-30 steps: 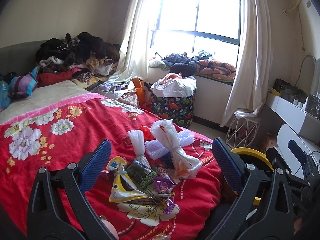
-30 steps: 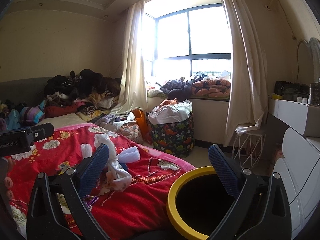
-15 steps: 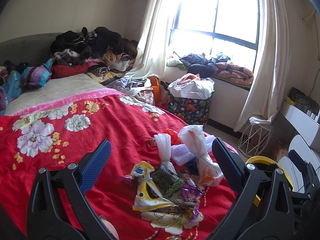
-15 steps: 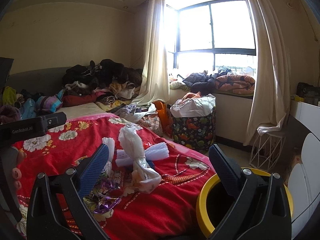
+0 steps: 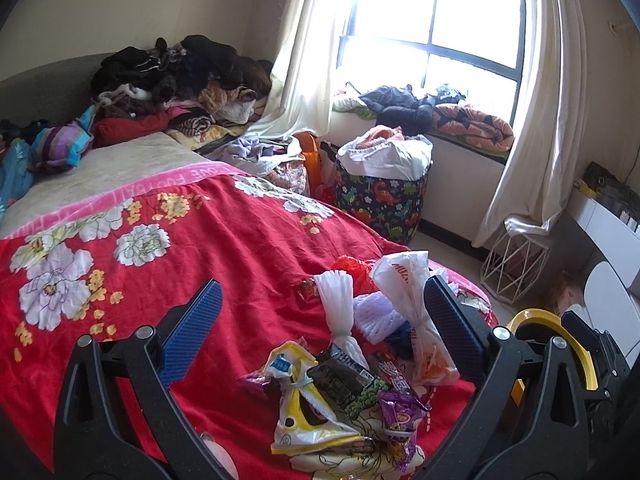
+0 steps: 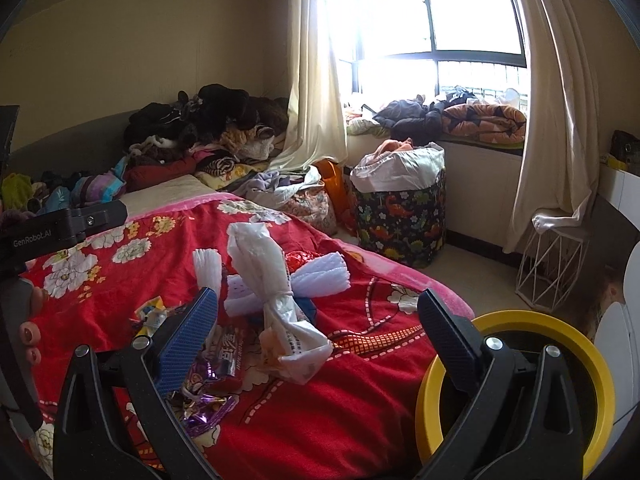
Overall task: Collect trash
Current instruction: 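Grasp the white knotted plastic bag with the right tool while the left tool grasps the white foam mesh bundle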
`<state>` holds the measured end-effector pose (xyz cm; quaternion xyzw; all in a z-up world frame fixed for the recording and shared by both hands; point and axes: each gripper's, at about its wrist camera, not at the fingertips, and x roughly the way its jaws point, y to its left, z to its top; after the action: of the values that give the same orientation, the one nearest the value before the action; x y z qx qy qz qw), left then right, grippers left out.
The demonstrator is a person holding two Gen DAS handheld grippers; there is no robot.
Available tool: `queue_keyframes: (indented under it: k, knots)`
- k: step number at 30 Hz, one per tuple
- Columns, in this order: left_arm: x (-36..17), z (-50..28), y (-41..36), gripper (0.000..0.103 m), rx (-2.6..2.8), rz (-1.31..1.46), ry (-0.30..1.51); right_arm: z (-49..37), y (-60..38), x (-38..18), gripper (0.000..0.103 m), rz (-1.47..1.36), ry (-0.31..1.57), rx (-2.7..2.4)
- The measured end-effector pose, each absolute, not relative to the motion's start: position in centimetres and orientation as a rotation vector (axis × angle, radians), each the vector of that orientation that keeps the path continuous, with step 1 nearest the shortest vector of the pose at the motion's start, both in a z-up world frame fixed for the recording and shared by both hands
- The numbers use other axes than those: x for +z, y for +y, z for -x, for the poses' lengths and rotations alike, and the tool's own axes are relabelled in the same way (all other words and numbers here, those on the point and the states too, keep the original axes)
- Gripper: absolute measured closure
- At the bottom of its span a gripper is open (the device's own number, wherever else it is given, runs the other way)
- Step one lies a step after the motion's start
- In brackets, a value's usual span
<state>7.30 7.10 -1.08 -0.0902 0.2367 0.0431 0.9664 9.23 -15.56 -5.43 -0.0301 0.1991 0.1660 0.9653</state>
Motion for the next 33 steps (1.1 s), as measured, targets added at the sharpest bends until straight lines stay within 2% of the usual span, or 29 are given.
queue_keyframes:
  k: [15,23,25,27,28,30,32,33]
  knots:
    - [-5.3,-15.1,7.2,0.011,0.047,0.199,0.706,-13.7,-16.8,-8.1,0.006,0.053,0.557,0.316]
    - [-7.9,-17.8,8.0,0.029,-0.004,0.257,0.828,-16.4,-14.3,-10.4,0.006,0.01,0.692,0.418]
    - [-8.4,-18.2,8.0,0.033,-0.023,0.284,0.849,-16.8,-13.6,-10.9,0.01,0.012,0.709,0.44]
    - [-8.8,-18.6,8.0,0.037,-0.035,0.306,0.865,-17.2,-12.8,-11.4,0.026,0.026,0.732,0.455]
    - [-9.0,-18.9,7.9,0.039,-0.037,0.313,0.872,-17.4,-12.5,-11.6,0.03,0.029,0.747,0.461]
    - [-9.2,-19.2,7.9,0.043,-0.049,0.333,0.882,-17.7,-12.1,-12.3,0.05,0.024,0.78,0.476]
    - [-9.6,-19.4,7.9,0.049,-0.056,0.351,0.896,-17.7,-11.8,-12.7,0.062,0.038,0.798,0.473]
    - [-9.7,-19.5,8.0,0.054,-0.059,0.356,0.899,-17.5,-11.8,-12.7,0.064,0.04,0.796,0.474]
